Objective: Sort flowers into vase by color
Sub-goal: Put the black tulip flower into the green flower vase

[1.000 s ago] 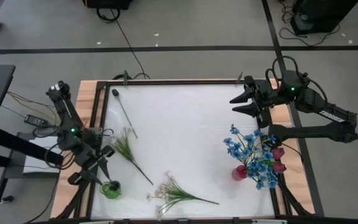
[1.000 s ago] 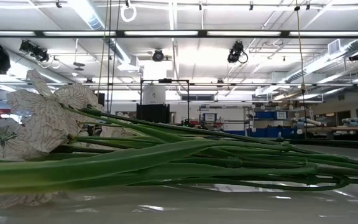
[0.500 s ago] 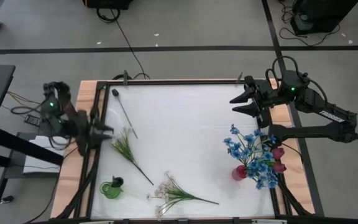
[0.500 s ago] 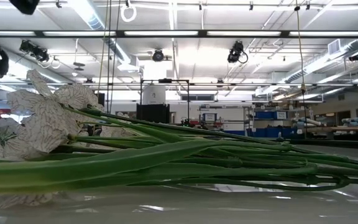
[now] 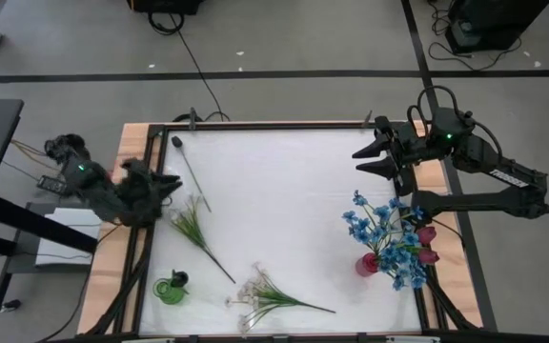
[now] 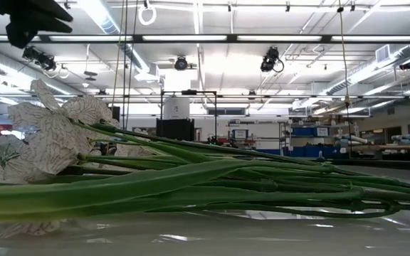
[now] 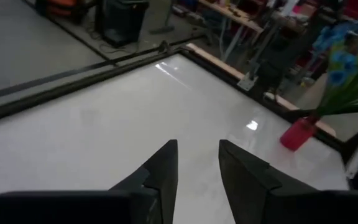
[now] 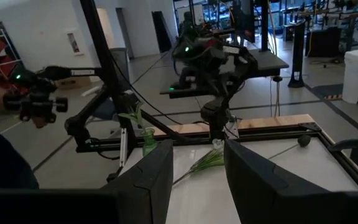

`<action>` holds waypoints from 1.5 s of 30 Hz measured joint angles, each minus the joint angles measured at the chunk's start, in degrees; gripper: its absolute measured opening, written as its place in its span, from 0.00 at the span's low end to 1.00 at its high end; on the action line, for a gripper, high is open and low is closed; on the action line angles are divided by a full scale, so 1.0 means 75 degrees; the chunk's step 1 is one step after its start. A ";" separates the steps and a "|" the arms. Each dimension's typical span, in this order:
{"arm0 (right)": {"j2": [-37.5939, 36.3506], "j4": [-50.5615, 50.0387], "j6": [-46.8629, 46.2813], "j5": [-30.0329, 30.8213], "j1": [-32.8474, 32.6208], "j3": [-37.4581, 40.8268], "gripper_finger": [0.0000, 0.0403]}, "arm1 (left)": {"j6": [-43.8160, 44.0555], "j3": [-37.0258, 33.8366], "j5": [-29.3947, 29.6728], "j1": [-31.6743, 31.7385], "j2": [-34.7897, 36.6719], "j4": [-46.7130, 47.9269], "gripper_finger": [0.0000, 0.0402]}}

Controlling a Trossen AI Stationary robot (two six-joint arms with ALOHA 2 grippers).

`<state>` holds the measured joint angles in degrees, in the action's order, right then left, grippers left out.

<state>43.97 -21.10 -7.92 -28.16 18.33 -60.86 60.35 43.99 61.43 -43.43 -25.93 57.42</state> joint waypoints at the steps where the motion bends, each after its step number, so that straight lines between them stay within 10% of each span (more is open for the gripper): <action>1: 0.0003 0.0002 0.0000 0.0000 0.0003 0.0000 0.37 | -0.0002 -0.0174 -0.0110 0.0170 -0.0194 -0.0376 0.30; 11: 0.0000 0.0000 0.0000 0.0000 0.0002 0.0000 0.37 | 0.0256 -0.0834 -0.2046 0.3278 -0.3002 -0.3944 0.29; 24: 0.0002 0.0000 0.0000 0.0000 0.0002 0.0000 0.37 | 0.1635 -0.0648 -0.5543 0.7155 -0.4779 -0.2935 0.29; 45: 0.0003 0.0000 0.0003 0.0000 0.0000 0.0000 0.37 | 0.0587 -0.0642 -0.5615 1.1573 -0.5685 -0.2380 0.29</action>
<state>43.99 -21.10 -7.90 -28.16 18.33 -60.86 64.75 39.18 19.32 43.37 -68.57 39.58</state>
